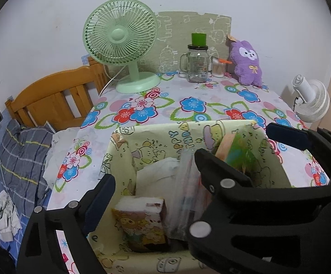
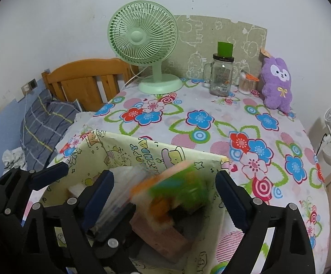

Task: Organize soft objects
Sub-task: 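Open the left tool to release the clear bag while the right tool releases the green pack, then raise both open tools out of the box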

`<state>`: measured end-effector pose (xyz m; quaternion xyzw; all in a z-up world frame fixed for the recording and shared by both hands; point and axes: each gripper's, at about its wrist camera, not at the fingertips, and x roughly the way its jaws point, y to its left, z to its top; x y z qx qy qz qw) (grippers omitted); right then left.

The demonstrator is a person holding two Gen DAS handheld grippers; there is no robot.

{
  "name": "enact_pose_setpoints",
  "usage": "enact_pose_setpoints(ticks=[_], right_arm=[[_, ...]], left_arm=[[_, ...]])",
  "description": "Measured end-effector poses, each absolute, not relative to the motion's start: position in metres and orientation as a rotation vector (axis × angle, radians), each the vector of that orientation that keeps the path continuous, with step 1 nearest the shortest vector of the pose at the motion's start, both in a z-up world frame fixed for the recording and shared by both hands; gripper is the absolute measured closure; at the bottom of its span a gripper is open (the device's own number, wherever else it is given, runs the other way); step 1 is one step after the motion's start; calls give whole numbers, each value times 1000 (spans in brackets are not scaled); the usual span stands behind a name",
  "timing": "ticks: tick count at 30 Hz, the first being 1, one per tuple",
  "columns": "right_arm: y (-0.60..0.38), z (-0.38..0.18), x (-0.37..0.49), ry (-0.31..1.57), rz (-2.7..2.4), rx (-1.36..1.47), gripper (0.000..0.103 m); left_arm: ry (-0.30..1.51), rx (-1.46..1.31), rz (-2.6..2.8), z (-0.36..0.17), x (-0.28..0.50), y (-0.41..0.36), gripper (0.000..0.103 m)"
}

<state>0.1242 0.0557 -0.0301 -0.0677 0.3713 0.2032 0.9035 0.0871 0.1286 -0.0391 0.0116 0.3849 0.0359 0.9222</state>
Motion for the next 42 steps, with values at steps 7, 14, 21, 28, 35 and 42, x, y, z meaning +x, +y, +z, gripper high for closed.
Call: enact_pose_setpoints(ticks=[7,14,21,28,35,42], right_arm=[[48,-25,117,740,403,-156,10],[34,-14,107,738,384,-129,10],[11,-2,95,726,354,-101,10],[-13,14,80,691,326,-82,10],[-36,30,65,648,295,-68,10],[-61,47,49,595,261,-50,10]], left_arm=[[777,27,81,-35,81,121,5],[759,16,77,-24,73,110,5],[723,24,55,-11,64,91,4],[685,31,37,3,53,71,1],[646,33,22,19,41,53,0],[604,37,12,35,29,38,0]])
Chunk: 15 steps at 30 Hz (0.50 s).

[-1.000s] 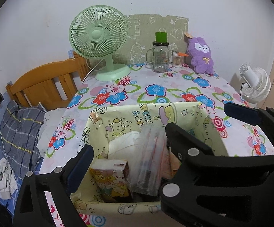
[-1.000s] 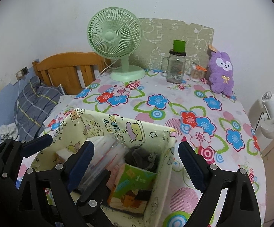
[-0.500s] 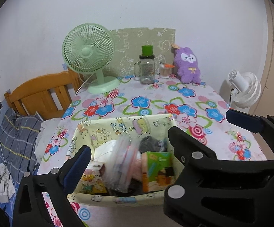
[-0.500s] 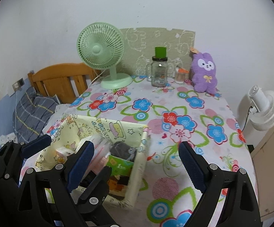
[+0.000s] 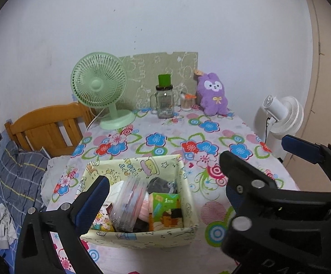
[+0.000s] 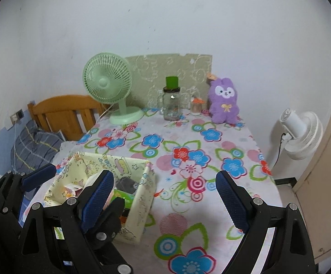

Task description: Organize soft objects

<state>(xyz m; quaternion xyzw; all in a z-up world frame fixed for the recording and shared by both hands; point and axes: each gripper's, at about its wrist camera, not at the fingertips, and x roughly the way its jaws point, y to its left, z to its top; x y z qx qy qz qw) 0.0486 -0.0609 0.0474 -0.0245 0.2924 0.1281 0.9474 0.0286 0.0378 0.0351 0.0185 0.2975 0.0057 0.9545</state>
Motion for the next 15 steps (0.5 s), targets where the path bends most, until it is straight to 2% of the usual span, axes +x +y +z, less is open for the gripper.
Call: enact_pose_setpoints(ticks=[15], right_arm=[[-123,81,10,484,144,3,10]], left_arm=[[522,35,11,64,1,20,0]])
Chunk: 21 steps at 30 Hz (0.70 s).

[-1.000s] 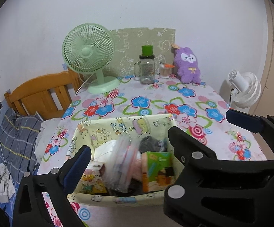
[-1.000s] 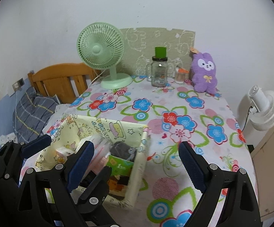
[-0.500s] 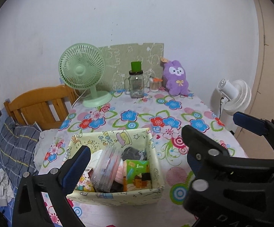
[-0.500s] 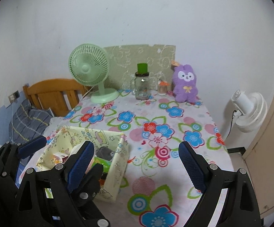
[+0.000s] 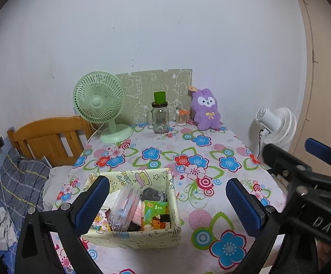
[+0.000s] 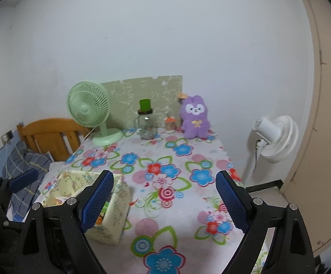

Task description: Organize soft objects

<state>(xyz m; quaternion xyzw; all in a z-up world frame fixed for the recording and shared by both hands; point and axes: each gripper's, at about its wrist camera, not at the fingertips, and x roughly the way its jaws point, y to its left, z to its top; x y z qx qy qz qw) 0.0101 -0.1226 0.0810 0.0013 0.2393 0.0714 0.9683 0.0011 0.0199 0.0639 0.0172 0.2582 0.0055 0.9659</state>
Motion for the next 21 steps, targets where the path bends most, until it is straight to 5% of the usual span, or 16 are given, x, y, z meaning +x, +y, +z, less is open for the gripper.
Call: enact_pose_setpoints(ticks=[21], right_arm=[[-146,86,-6,465,105,22,10]], left_arm=[[477,-15,59,76,-16,34,0]])
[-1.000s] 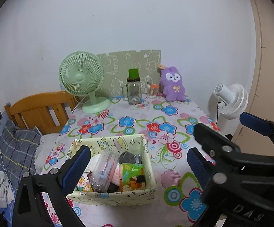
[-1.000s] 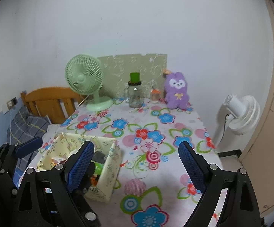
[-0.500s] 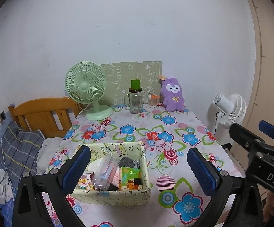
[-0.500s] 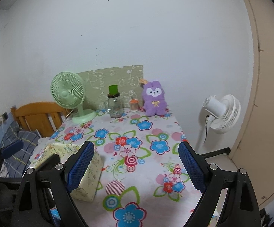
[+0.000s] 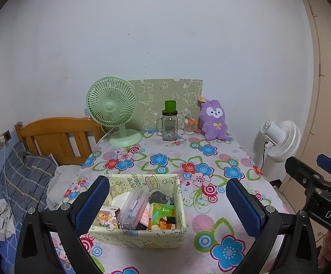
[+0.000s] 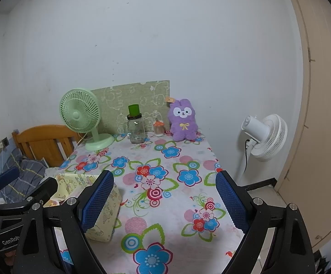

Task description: Organize soft objects

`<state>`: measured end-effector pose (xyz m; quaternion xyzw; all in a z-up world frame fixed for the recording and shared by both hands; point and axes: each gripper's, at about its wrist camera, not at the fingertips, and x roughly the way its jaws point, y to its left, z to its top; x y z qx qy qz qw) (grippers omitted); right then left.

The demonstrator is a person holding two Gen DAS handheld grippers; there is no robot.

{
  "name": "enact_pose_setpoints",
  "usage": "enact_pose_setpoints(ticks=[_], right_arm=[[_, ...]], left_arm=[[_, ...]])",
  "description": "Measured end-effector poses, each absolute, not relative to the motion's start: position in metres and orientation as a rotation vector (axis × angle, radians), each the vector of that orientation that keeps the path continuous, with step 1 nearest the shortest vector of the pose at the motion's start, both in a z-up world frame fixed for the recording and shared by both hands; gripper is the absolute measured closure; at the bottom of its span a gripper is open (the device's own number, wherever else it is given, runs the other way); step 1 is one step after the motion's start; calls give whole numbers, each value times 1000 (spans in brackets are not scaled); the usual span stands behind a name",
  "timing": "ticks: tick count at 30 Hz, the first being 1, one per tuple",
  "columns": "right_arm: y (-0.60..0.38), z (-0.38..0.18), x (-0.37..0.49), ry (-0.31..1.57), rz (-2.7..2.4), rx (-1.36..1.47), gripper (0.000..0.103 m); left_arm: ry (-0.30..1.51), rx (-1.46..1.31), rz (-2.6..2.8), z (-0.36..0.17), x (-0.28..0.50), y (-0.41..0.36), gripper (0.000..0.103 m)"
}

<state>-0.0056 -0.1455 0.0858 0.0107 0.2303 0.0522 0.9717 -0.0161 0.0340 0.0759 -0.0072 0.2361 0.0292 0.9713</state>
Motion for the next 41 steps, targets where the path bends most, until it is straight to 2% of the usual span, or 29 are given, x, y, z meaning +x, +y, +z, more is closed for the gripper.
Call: enact_pose_setpoints(ticks=[41], right_arm=[[-133,83,9,477,114,11,10]], left_arm=[[485,-33,62,75,-6,43,0]])
